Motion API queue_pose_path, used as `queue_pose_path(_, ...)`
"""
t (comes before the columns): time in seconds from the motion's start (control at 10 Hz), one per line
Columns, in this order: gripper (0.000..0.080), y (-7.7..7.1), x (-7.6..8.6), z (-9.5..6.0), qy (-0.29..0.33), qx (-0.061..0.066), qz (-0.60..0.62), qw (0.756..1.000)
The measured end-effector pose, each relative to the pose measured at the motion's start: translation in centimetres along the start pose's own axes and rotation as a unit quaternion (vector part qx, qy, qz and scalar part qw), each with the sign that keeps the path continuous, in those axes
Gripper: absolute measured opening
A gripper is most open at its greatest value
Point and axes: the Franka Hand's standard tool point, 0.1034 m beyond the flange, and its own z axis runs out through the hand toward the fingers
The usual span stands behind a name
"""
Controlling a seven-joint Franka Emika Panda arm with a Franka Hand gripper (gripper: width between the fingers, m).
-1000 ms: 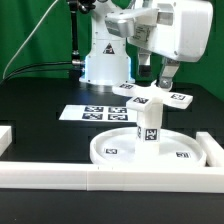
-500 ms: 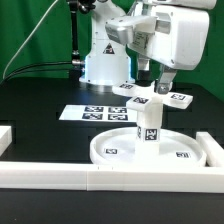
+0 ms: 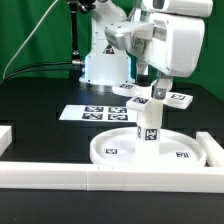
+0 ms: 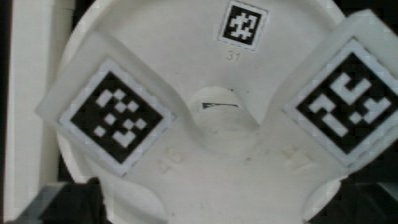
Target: Assemble round table
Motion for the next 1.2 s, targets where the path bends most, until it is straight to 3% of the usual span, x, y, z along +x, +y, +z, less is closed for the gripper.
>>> queue_pose_path(0.3,0.0648,0.1,0.05,0.43,0.0,-0.008,0.005,1.0)
queue_pose_path(1.0,0.0648,0.04,-0.01,0.57,0.0,-0.006,0.017,1.0)
queue_pose_path(1.2,0.0439,-0.28,-0.04,0.58,0.0,0.001,0.018,1.0)
